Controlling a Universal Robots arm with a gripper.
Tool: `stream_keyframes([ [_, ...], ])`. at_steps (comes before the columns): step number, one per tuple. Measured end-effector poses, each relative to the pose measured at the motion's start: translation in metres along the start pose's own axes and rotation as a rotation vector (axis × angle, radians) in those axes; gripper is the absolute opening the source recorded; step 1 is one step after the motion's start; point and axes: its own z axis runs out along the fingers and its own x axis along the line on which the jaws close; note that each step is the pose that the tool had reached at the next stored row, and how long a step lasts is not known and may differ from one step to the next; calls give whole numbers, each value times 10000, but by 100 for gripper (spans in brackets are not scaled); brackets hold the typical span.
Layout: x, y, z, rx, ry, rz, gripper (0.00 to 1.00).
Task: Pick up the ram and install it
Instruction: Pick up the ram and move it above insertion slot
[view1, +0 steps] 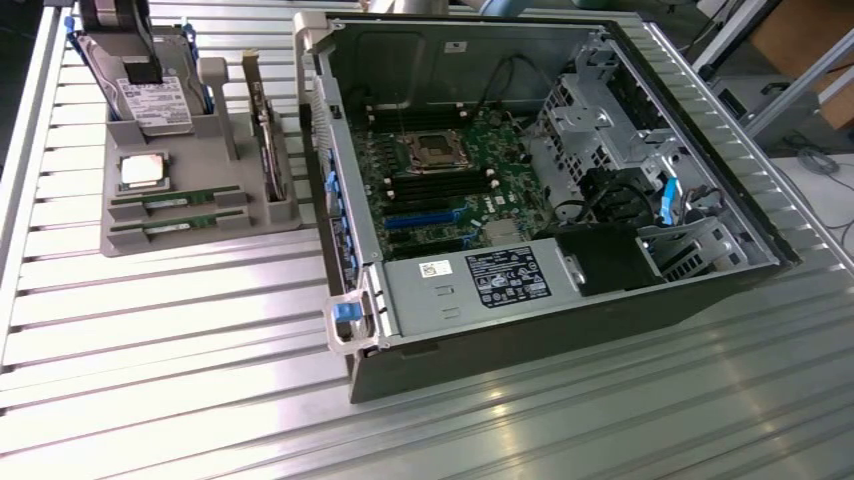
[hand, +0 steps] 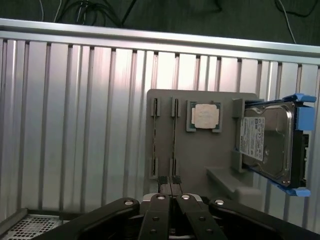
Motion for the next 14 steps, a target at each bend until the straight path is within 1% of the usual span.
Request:
stream_keyframes([
  [4,0,0,0,-7,13,-296,10],
  [11,0,0,0,-34,63,-1429,10],
  [14,0,0,0,-42,75,-1710,10],
])
